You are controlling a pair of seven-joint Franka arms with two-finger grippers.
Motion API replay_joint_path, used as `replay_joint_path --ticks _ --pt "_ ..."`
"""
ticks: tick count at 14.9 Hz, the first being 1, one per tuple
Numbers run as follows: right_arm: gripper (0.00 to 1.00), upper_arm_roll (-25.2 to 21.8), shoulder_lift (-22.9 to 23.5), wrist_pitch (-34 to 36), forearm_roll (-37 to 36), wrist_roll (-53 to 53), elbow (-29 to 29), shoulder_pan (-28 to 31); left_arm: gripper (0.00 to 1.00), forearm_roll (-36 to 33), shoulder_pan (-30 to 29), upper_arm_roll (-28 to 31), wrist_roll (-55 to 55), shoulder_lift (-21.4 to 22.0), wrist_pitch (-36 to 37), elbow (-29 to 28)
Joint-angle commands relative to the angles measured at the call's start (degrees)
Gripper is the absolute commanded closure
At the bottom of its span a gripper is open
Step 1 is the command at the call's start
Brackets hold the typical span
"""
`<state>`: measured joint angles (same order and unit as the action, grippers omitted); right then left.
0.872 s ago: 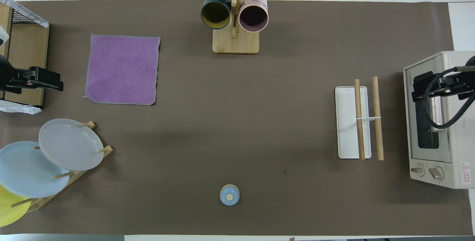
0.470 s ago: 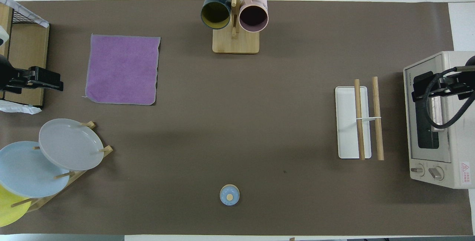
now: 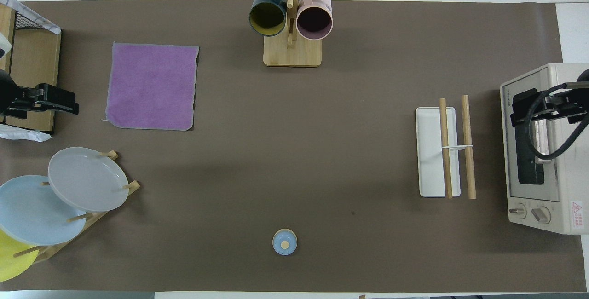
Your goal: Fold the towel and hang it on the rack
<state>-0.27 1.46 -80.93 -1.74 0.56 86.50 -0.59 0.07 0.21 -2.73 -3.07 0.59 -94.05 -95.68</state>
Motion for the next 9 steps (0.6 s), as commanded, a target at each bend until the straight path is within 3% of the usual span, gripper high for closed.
replay_joint_path --ticks 1,4,7,9 --pt "0.0 0.1 -0.8 0.7 -0.5 0.6 0.7 0.2 0.0 -0.6 -0.7 0.1 -0.7 2.7 -8.8 -9.5" --pt "0.0 0.1 -0.8 0.7 -0.5 0.5 0.7 0.2 0.0 -0.6 -3.5 0.2 0.2 0.3 -21.0 -17.8" --pt "0.0 0.1 -0.8 0.7 -0.5 0.6 0.7 0.2 0.0 -0.6 -6.0 0.2 0.1 -7.3 -32.5 -20.0" --pt "0.0 0.1 -0.8 0.7 -0.5 0.5 0.7 0.2 0.01 -0.6 -6.3 0.2 0.0 -11.5 -36.3 -19.6"
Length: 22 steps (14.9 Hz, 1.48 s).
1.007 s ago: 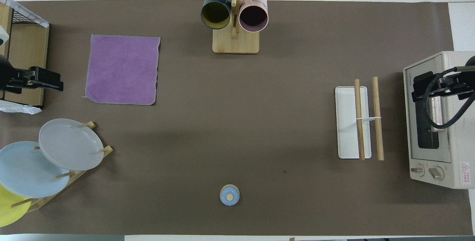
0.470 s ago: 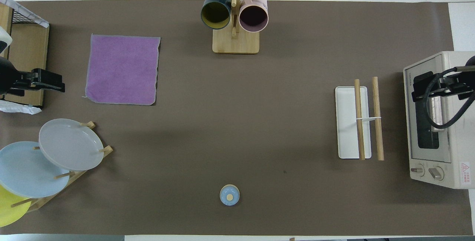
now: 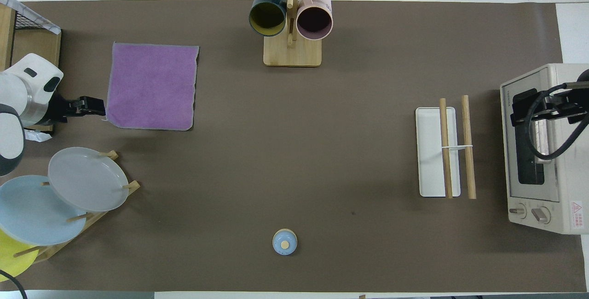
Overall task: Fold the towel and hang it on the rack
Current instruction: 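Reach the left gripper to the purple towel's edge nearest it and grasp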
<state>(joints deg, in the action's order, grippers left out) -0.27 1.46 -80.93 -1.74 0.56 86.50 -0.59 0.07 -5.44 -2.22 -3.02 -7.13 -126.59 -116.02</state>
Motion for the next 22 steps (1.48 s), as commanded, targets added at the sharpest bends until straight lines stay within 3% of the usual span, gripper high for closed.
replay_joint_path --ticks 1,4,5,8,10,11,21,22 --pt "0.0 0.1 -0.8 0.7 -0.5 0.5 0.7 0.2 0.01 -0.5 -0.7 -0.3 -0.4 -5.3 -5.9 0.8" --pt "0.0 0.1 -0.8 0.7 -0.5 0.5 0.7 0.2 0.13 1.0 -0.8 -0.3 -0.6 -8.9 -9.6 1.3" --pt "0.0 0.1 -0.8 0.7 -0.5 0.6 0.7 0.2 0.22 1.2 -1.2 -0.3 -0.5 -9.6 -9.9 2.1" --pt "0.0 0.1 -0.8 0.7 -0.5 0.5 0.6 0.2 0.32 1.2 -1.7 -0.3 -0.5 -11.1 -9.6 3.4" --pt "0.0 0.1 -0.8 0.7 -0.5 0.6 0.7 0.2 0.51 1.2 -1.8 -0.4 -0.5 -11.1 -9.3 3.1" --pt "0.0 0.1 -0.8 0.7 -0.5 0.6 0.7 0.2 0.55 1.2 -1.8 -0.4 -0.5 -11.1 -9.2 3.0" --pt "0.0 0.1 -0.8 0.7 -0.5 0.6 0.7 0.2 0.55 3.7 -1.9 -0.4 -0.7 -10.7 -6.1 1.8" --pt "0.0 0.1 -0.8 0.7 -0.5 0.5 0.6 0.2 0.64 3.8 -1.9 -0.4 -0.7 -10.7 -6.0 1.9"
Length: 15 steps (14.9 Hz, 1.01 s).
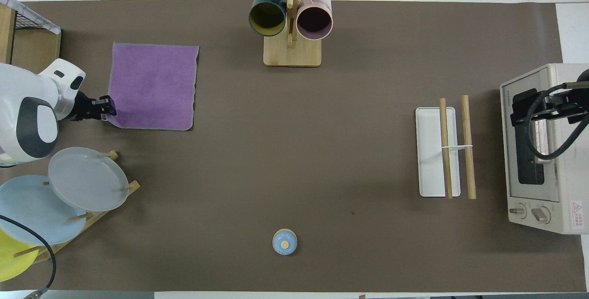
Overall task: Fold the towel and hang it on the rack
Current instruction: 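Reach the left gripper to the purple towel's edge nearest it and grasp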
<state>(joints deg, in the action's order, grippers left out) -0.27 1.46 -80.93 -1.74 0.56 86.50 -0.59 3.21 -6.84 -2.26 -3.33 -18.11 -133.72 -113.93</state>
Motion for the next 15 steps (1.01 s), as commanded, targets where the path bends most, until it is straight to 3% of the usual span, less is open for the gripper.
replay_joint_path --ticks 1,2,3,9,15 --pt "0.0 0.1 -0.8 0.7 -0.5 0.6 0.6 0.2 0.78 0.7 -0.5 -0.4 -0.4 0.3 1.6 -0.1" --pt "0.0 0.1 -0.8 0.7 -0.5 0.6 0.7 0.2 0.98 0.8 -0.5 -0.4 -0.7 0.3 1.9 -0.1" --pt "0.0 0.1 -0.8 0.7 -0.5 0.5 0.7 0.2 1.0 0.8 -0.5 -0.4 -0.9 0.4 2.2 -0.1" --pt "0.0 0.1 -0.8 0.7 -0.5 0.6 0.7 0.2 1.0 0.7 0.3 -0.3 0.0 0.8 3.6 0.5" --pt "0.0 0.1 -0.8 0.7 -0.5 0.5 0.7 0.2 1.0 -0.4 3.7 -0.5 8.2 5.4 3.8 1.8"
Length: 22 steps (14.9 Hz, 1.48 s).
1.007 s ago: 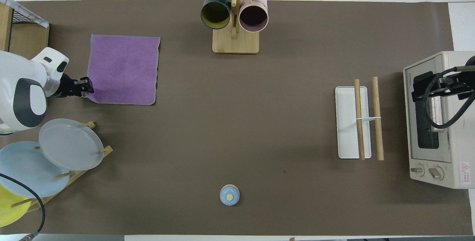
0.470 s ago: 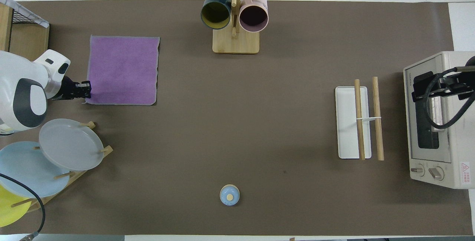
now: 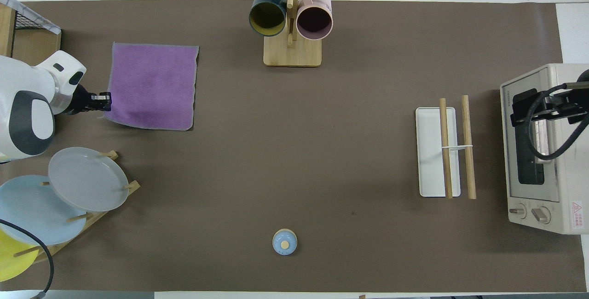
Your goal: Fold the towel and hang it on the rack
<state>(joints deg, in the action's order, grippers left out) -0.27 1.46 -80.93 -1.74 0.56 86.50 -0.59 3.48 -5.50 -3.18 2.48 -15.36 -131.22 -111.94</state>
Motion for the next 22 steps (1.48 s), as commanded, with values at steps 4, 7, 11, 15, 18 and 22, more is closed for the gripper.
replay_joint_path --ticks 4,7,11,15,18,22 --pt "0.0 0.1 -0.8 0.7 -0.5 0.5 0.7 0.2 1.0 -4.6 9.3 0.4 5.6 6.5 5.3 -0.6" --pt "0.0 0.1 -0.8 0.7 -0.5 0.5 0.6 0.2 1.0 -4.6 16.9 0.5 4.2 8.6 4.7 -3.3" --pt "0.0 0.1 -0.8 0.7 -0.5 0.6 0.7 0.2 1.0 -4.8 22.9 0.5 0.3 11.0 -8.2 -15.4" --pt "0.0 0.1 -0.8 0.7 -0.5 0.6 0.6 0.2 0.0 -4.8 23.4 0.3 -5.0 10.3 -8.9 -16.2" --pt "0.0 0.1 -0.8 0.7 -0.5 0.5 0.7 0.2 0.0 -4.7 21.2 0.4 -4.4 11.7 -4.3 -14.5" --pt "0.0 0.1 -0.8 0.1 -0.5 0.4 0.6 0.2 0.0 0.3 15.8 0.3 -2.8 10.8 -3.9 -12.7"
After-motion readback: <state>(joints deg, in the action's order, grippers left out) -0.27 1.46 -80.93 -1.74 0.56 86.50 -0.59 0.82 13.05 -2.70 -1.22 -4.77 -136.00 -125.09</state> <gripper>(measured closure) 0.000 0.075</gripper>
